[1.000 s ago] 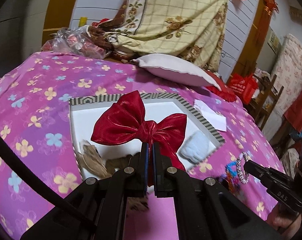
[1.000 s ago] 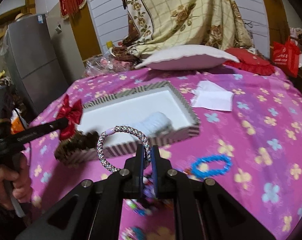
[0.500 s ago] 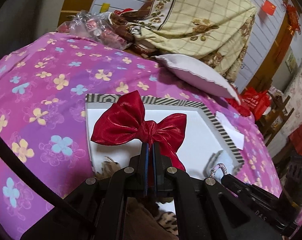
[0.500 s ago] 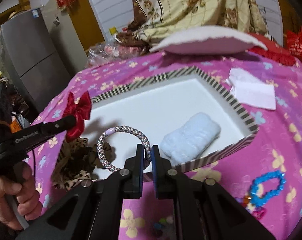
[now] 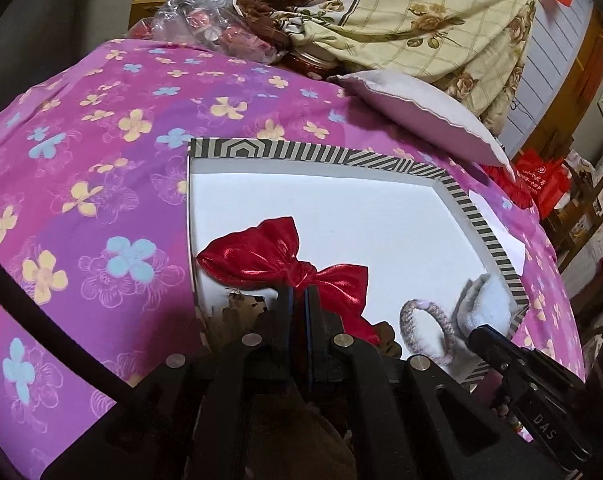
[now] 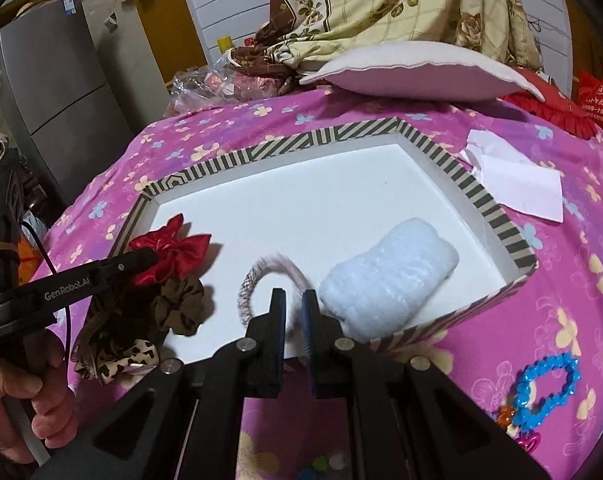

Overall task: Organize jewelry
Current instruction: 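Carry the red bow into the box with left while right drops the silver bracelet in, then grasp a small beaded bracelet with left while right grasps a green beaded bracelet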

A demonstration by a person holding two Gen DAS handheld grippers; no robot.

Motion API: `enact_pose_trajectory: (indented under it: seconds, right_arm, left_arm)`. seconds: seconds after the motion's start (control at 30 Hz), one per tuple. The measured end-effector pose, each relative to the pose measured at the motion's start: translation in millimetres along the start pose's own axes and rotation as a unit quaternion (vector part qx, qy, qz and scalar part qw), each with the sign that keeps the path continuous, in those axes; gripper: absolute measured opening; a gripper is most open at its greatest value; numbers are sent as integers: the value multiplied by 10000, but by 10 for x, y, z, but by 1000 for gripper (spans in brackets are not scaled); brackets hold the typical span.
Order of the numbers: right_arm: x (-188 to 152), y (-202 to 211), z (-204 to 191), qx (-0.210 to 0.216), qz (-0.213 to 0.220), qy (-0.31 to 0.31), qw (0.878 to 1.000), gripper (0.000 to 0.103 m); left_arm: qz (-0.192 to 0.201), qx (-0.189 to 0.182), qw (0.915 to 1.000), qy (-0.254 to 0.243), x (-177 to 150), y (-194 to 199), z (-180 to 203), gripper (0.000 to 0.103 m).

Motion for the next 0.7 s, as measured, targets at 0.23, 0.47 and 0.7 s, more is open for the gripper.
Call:
enact_pose_trajectory:
  seconds: [0.23, 0.47, 0.7]
  right_arm:
    - [68, 132, -33, -58, 137, 131, 9998, 10]
    - [92, 759, 514, -421, 508, -75, 9978, 29]
    - [-468, 1222, 1365, -1158, -115, -554, 9917, 32]
  left_arm:
    - [28, -50, 9999, 121, 35, 56, -4, 4]
    - [274, -268, 9992, 98, 72, 271, 120, 12]
    - [178, -1144, 9885, -968, -332, 569, 852, 12]
Point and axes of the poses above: each gripper's, at about its wrist camera, not at the fingertips, and y roughly against the way its jaws point, z to its right, x to its top, the point moved 9 cm from there along -y, roughly the way its jaws point, and after that the axes turned 2 degrees about y, right-handed, at the moved point
